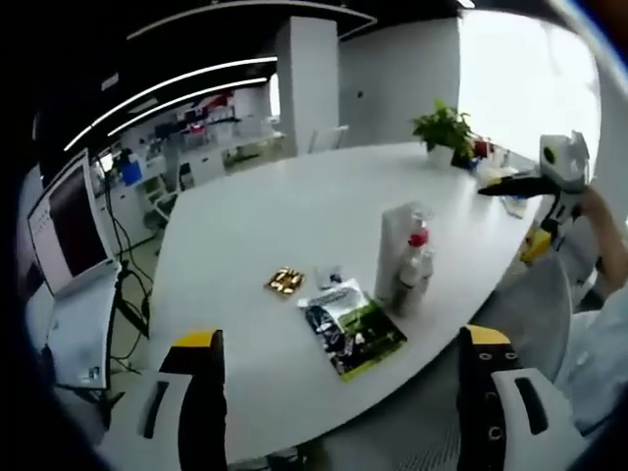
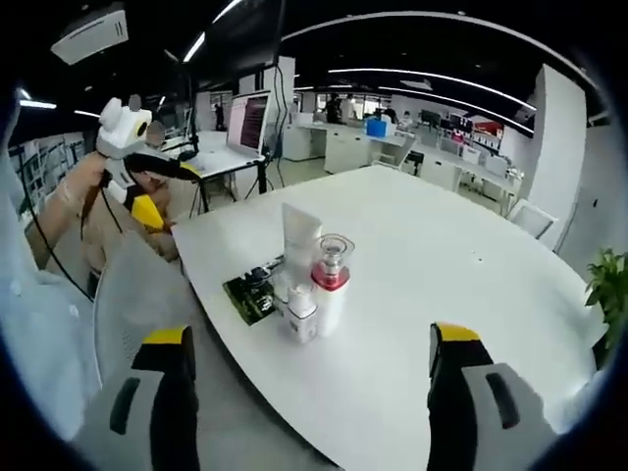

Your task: Arrange the skincare products in the storage area until every visible bottle or jar stands upright without overlapping.

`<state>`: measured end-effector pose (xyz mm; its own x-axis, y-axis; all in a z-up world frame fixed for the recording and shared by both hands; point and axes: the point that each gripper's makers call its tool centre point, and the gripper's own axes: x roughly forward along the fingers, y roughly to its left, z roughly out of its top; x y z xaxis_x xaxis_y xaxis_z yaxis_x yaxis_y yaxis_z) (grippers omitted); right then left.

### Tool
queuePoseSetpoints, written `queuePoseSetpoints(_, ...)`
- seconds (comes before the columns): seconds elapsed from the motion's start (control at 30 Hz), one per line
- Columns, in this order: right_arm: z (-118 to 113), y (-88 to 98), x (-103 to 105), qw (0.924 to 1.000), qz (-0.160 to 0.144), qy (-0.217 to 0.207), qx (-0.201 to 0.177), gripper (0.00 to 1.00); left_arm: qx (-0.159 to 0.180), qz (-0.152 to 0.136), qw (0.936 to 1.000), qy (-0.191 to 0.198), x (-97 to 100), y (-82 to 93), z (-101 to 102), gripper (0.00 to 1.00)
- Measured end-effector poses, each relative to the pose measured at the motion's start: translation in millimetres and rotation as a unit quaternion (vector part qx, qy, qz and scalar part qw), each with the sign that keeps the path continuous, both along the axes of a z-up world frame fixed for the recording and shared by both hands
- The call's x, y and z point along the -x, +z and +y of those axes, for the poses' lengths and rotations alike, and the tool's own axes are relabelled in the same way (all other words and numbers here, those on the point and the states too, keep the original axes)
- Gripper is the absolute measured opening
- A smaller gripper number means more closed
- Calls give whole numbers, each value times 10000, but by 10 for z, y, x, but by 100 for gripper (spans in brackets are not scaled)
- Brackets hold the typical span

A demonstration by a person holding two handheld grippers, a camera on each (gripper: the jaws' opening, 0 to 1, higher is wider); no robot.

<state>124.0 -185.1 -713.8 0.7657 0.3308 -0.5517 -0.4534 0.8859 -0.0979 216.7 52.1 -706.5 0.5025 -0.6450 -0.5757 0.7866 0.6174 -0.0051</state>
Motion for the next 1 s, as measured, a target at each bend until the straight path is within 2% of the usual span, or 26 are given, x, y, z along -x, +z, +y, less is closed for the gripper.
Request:
queuePoseSetpoints(0.27, 51, -49, 73, 9998, 203, -84, 33, 100, 57, 49, 10000, -39, 64, -6, 24, 97)
queuePoseSetpoints(0.4, 114, -19, 36, 9998, 184, -32, 13, 100, 119, 66, 9999, -9, 44, -2, 48, 97)
queuePoseSetpoints(0.7, 285, 112, -210, 9999, 31, -134, 42, 100, 132, -24, 9993, -343, -163, 101, 29, 97)
queuePoseSetpoints(0.87, 420, 167, -312, 9999, 45, -147, 68, 100, 124, -80, 9984, -552, -291, 155, 15, 97)
queuePoseSetpoints(0.93, 421, 168, -333, 9993, 129, -340, 71, 100, 136, 60, 9974, -712, -302, 143, 1, 97)
queuePoseSetpoints(1.0, 446, 188, -343, 9990, 111, -418, 133, 100, 146, -13, 9968, -791, -333, 170, 15, 97)
